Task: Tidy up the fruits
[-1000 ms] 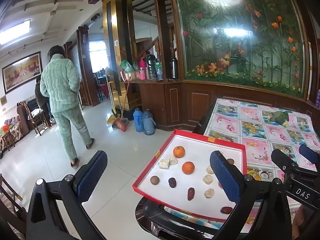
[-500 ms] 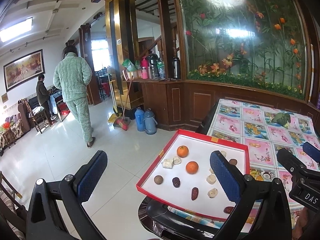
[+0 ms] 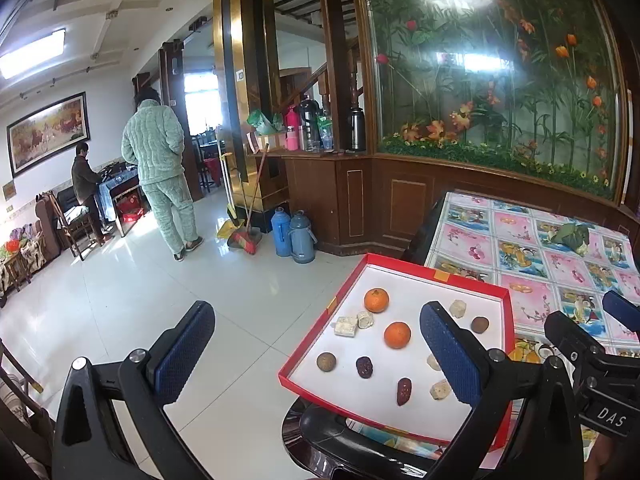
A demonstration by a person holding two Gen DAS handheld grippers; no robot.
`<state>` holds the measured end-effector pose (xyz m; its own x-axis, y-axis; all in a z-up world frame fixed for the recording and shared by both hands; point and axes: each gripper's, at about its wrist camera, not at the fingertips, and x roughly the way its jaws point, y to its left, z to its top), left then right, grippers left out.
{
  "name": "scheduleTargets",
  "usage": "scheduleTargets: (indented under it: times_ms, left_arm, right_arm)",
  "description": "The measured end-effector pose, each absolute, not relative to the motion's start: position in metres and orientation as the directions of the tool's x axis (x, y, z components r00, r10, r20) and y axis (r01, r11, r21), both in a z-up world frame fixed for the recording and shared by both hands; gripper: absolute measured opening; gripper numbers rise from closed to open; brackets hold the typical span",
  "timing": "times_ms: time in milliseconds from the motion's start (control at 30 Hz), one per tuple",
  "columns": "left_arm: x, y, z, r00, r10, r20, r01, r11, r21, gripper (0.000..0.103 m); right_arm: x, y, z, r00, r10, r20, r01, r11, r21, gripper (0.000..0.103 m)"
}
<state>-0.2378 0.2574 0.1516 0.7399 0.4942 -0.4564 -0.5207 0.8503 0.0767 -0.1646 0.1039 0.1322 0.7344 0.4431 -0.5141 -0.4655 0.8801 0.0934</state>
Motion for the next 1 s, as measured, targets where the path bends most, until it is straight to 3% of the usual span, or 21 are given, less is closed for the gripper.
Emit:
scheduleTargets:
  times_ms: [1000]
  left_arm:
    - [-0.212,0.29,0.116,0.694,0.474,-0.542,-0.515,0.853,0.085,0.103]
  right_arm:
    - [-0.136,0.142,0.093,0.692,0.413,-0.592,-0.475,0.878,0.057,0.103]
